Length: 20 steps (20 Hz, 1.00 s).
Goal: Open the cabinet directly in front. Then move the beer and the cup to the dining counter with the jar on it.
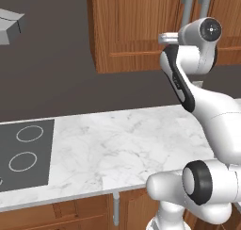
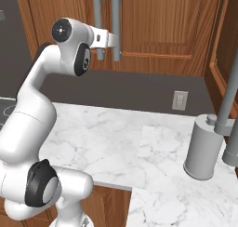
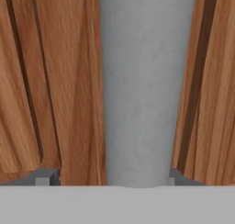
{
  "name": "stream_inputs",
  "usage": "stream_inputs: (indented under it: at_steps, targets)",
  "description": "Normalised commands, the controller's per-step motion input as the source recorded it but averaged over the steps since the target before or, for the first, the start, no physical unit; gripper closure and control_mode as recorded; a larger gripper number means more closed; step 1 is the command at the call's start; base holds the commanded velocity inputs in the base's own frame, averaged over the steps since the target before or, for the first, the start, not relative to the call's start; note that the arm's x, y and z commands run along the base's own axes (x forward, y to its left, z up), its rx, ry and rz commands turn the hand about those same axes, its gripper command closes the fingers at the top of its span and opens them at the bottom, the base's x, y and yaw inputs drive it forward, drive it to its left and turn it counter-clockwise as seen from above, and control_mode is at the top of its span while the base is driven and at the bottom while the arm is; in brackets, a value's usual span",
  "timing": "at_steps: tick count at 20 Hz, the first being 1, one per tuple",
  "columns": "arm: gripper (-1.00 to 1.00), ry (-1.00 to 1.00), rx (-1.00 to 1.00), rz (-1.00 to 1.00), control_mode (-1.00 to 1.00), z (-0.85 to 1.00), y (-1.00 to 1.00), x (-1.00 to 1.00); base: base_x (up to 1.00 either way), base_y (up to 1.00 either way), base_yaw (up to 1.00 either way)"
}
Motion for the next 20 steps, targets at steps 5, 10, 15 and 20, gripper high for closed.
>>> stream_inputs:
  at_steps: [5, 10, 15, 20]
  targets:
    - [1.0, -0.01, 0.0, 0.0, -1.0, -0.39, 0.07, 0.4, 0.0, 0.0, 0.0]
    - [1.0, -0.05, 0.03, 0.03, -1.0, -0.45, 0.39, 0.18, 0.0, 0.0, 0.0]
    - [1.0, -0.06, 0.11, 0.13, -1.0, -0.4, 0.59, 0.08, 0.0, 0.0, 0.0]
    - [1.0, -0.01, 0.09, 0.26, -1.0, -0.22, 0.86, 0.01, 0.0, 0.0, 0.0]
